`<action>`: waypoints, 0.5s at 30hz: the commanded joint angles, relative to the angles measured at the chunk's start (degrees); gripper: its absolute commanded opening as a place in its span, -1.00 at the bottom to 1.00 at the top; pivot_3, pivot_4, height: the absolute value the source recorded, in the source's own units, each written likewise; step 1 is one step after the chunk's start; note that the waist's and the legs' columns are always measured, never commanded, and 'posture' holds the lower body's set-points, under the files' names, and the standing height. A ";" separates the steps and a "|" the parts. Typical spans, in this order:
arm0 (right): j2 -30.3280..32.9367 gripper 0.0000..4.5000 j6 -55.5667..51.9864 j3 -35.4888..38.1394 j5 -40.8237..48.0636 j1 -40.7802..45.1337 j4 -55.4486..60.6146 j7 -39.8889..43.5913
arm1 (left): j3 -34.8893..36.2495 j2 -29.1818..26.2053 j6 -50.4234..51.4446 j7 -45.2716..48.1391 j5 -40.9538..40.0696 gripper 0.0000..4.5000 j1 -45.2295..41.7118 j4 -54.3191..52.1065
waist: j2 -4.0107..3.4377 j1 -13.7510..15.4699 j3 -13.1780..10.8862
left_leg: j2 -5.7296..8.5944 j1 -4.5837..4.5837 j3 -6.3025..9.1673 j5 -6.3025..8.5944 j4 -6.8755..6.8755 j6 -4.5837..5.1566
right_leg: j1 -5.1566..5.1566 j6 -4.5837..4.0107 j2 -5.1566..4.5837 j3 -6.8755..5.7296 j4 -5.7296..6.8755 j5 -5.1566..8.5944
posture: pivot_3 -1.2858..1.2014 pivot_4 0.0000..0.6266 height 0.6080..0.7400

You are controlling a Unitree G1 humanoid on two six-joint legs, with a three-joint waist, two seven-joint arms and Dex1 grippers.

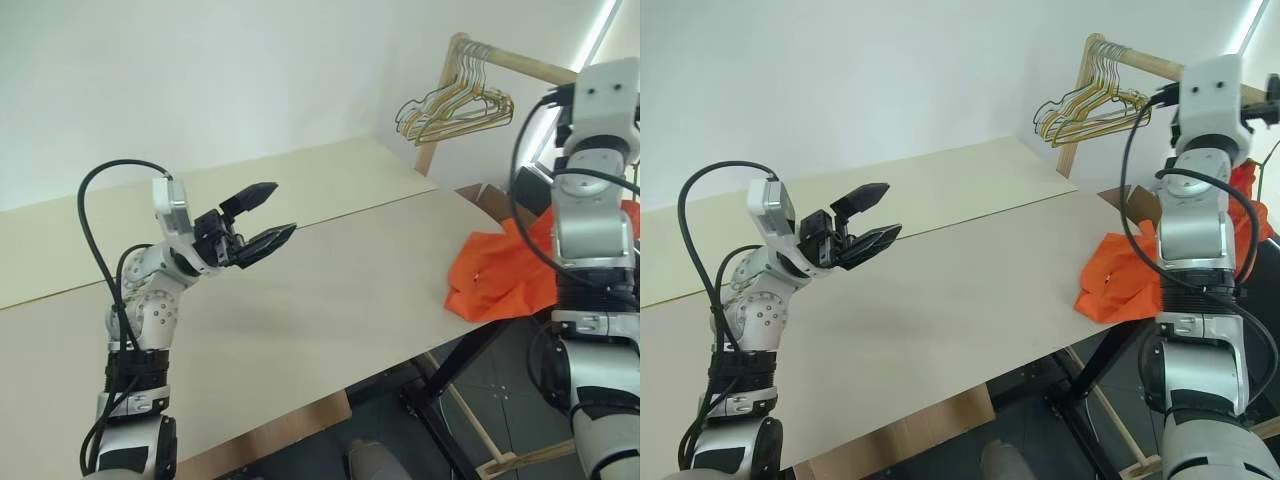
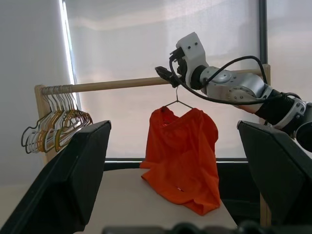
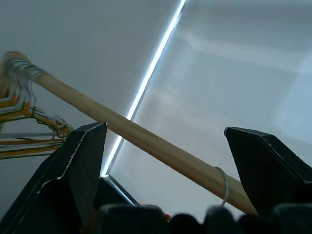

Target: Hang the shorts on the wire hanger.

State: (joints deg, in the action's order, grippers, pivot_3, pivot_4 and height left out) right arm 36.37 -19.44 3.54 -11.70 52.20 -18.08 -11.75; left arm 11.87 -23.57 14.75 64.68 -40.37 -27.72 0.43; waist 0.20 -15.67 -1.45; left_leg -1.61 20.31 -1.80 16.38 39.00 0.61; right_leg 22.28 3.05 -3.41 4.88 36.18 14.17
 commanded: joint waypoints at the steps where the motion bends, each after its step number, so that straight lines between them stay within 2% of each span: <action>1: -0.32 0.98 4.91 -5.41 -0.70 -0.90 4.58 9.62 | 3.00 -3.14 -1.40 -1.06 0.35 1.00 2.32 -3.17 | 0.00 0.15 0.00 | 0.00 -0.02 -0.01 0.00 -0.02 0.00 | 0.00 0.00 0.00 0.02 0.00 0.00 | -0.06 -1.00 1.00; 7: -0.44 0.98 5.84 -10.07 -0.07 -5.76 9.98 22.98 | 4.76 -8.56 2.49 -6.41 1.05 1.00 6.73 -6.26 | 0.15 3.06 -0.09 | -0.04 -0.03 0.00 0.00 -0.08 0.00 | 0.02 0.00 0.02 0.00 -0.02 0.00 | 0.02 -1.00 1.00; 10: 0.71 0.98 9.38 -12.76 -1.79 -8.37 11.04 27.64 | 6.20 -9.54 3.10 -9.54 0.46 1.00 9.51 -9.53 | 0.25 5.95 -0.16 | -0.03 0.00 -0.01 0.03 -0.09 0.03 | 0.05 0.00 -0.03 -0.02 -0.08 -0.01 | 0.06 -1.00 1.00; 15: 0.65 0.98 11.79 -14.18 2.54 -10.19 10.63 39.82 | 8.76 -10.65 3.69 -13.71 0.54 1.00 15.53 -14.40 | 0.36 10.53 -0.22 | -0.07 0.08 -0.05 0.05 -0.16 0.05 | 0.19 -0.04 -0.02 -0.07 -0.09 -0.02 | 0.11 -1.00 1.00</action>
State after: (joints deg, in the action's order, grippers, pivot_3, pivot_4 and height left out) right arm 36.13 -9.64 -11.14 -10.76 41.29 -9.17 24.64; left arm 18.91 -33.44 17.91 52.48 -39.61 -12.48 -11.39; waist 0.56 -5.14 -1.67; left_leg -1.68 20.40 -1.87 16.43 38.84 0.66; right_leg 22.50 2.99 -3.43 4.80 36.09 14.15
